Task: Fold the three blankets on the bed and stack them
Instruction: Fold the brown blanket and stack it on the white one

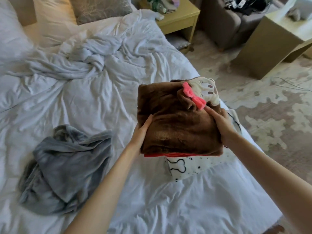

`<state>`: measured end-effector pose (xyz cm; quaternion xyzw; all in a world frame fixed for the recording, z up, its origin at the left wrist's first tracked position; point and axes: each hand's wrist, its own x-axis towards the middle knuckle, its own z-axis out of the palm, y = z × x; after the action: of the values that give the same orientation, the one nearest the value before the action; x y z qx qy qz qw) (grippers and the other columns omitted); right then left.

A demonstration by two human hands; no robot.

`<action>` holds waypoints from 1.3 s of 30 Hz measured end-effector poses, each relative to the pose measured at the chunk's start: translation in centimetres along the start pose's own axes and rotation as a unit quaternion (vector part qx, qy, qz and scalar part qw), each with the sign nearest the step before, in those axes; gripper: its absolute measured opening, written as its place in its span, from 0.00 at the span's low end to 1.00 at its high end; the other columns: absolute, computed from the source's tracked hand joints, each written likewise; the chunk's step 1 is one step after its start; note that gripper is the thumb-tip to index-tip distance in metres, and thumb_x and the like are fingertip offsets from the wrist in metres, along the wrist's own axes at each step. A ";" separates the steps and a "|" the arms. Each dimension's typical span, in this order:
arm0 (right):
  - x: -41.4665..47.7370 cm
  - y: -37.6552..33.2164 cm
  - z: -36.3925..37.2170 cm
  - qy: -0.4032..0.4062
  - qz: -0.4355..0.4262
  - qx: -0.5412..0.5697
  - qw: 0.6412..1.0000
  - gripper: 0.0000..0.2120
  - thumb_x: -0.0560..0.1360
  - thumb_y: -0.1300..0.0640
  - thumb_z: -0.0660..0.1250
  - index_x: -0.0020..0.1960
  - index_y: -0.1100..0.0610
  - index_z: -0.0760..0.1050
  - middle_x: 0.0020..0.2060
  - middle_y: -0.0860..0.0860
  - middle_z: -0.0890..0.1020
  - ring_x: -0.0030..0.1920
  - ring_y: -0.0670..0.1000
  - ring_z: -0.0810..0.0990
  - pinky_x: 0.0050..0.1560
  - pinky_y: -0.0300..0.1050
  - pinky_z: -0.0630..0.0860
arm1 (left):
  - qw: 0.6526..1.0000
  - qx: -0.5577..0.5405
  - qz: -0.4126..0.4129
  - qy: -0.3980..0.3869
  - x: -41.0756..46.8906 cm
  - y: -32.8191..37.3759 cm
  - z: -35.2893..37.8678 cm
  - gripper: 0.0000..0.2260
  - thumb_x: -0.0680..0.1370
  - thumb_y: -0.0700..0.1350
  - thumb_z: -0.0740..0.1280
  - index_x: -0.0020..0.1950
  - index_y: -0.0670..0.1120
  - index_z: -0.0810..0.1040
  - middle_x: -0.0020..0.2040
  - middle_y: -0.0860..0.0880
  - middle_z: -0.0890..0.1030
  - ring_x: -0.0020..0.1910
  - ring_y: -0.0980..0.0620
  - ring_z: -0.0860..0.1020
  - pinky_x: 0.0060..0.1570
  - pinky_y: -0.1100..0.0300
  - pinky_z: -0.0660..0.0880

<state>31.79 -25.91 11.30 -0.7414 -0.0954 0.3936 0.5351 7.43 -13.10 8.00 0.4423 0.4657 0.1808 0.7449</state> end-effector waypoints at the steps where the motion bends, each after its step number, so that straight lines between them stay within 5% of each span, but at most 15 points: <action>1: 0.0 -0.4 -2.1 0.012 -0.008 -0.003 1.000 0.31 0.61 0.37 0.77 0.60 0.47 0.76 0.52 0.47 0.84 0.53 0.50 0.83 0.57 0.51 0.78 | 1.000 0.004 0.012 0.005 -0.3 -0.2 2.2 0.26 0.75 0.64 0.66 0.69 0.54 0.74 0.60 0.50 0.82 0.57 0.50 0.81 0.57 0.56 0.79; 4: 0.6 -1.1 -7.9 0.050 -0.010 -0.024 0.998 0.36 0.57 0.33 0.76 0.60 0.48 0.74 0.52 0.47 0.83 0.52 0.49 0.82 0.55 0.48 0.78 | 0.999 0.011 0.040 0.013 -1.1 -1.5 7.7 0.19 0.74 0.66 0.67 0.61 0.59 0.77 0.56 0.55 0.83 0.54 0.55 0.82 0.48 0.65 0.79; 7: 2.0 0.0 -11.3 0.057 -0.006 -0.079 0.995 0.40 0.59 0.32 0.75 0.63 0.52 0.69 0.54 0.49 0.80 0.53 0.49 0.81 0.53 0.47 0.78 | 0.998 0.031 0.038 0.045 -0.9 -4.2 11.0 0.28 0.72 0.69 0.66 0.67 0.56 0.75 0.59 0.55 0.81 0.56 0.55 0.81 0.53 0.60 0.78; 10: 3.4 3.3 -12.5 0.038 -0.003 -0.206 0.978 0.35 0.70 0.40 0.71 0.68 0.57 0.62 0.60 0.55 0.77 0.60 0.57 0.77 0.62 0.55 0.73 | 0.992 0.094 -0.023 0.080 -0.4 -8.0 12.1 0.27 0.76 0.64 0.64 0.71 0.54 0.70 0.61 0.53 0.78 0.60 0.50 0.78 0.49 0.63 0.75; 14: 4.2 5.9 -13.0 -0.053 -0.004 -0.305 0.951 0.40 0.75 0.42 0.66 0.77 0.56 0.51 0.72 0.56 0.67 0.70 0.59 0.68 0.71 0.56 0.64 | 0.978 0.132 -0.106 0.123 0.5 -10.3 12.3 0.30 0.78 0.63 0.61 0.75 0.49 0.66 0.69 0.46 0.74 0.66 0.43 0.74 0.62 0.54 0.72; 20: 4.3 3.7 -13.1 0.010 -0.077 -0.408 0.910 0.36 0.73 0.37 0.66 0.73 0.51 0.58 0.67 0.58 0.69 0.67 0.60 0.68 0.64 0.57 0.69 | 0.967 0.167 -0.097 0.165 0.8 -8.5 12.8 0.29 0.78 0.62 0.62 0.72 0.45 0.70 0.65 0.44 0.77 0.63 0.42 0.76 0.65 0.45 0.72; 26: 2.9 -0.5 -10.1 0.075 -0.258 -0.420 0.867 0.25 0.74 0.43 0.67 0.65 0.53 0.67 0.59 0.55 0.71 0.58 0.56 0.72 0.56 0.53 0.72 | 0.952 0.207 -0.047 0.222 0.1 -5.8 10.9 0.21 0.79 0.59 0.62 0.63 0.45 0.73 0.58 0.48 0.79 0.56 0.48 0.78 0.55 0.53 0.76; 30: 1.0 -2.0 -4.6 0.012 -0.338 -0.418 0.843 0.18 0.75 0.48 0.66 0.61 0.55 0.69 0.56 0.54 0.72 0.55 0.55 0.73 0.50 0.49 0.73 | 0.940 0.211 0.004 0.268 -1.2 -4.3 6.4 0.10 0.80 0.55 0.63 0.52 0.49 0.75 0.47 0.51 0.82 0.50 0.50 0.82 0.48 0.55 0.77; 35: -2.4 0.2 4.8 -0.104 -0.370 -0.439 0.812 0.17 0.75 0.50 0.66 0.61 0.55 0.70 0.57 0.52 0.72 0.54 0.54 0.74 0.53 0.49 0.74 | 0.922 0.209 0.009 0.326 -4.3 -4.8 -2.1 0.06 0.80 0.46 0.64 0.46 0.45 0.76 0.42 0.46 0.82 0.48 0.41 0.82 0.52 0.46 0.76; 39: -5.1 4.3 12.6 -0.230 -0.355 -0.464 0.778 0.19 0.76 0.51 0.66 0.64 0.55 0.70 0.60 0.52 0.71 0.56 0.55 0.74 0.51 0.45 0.70 | 0.893 0.242 -0.041 0.378 -8.1 -8.4 -9.7 0.06 0.79 0.47 0.64 0.46 0.46 0.78 0.43 0.46 0.83 0.48 0.43 0.80 0.46 0.53 0.72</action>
<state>18.50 -21.48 8.51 -0.7007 -0.6435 0.2428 0.1899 -6.12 -18.44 3.72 0.4876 0.7592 0.1854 0.3893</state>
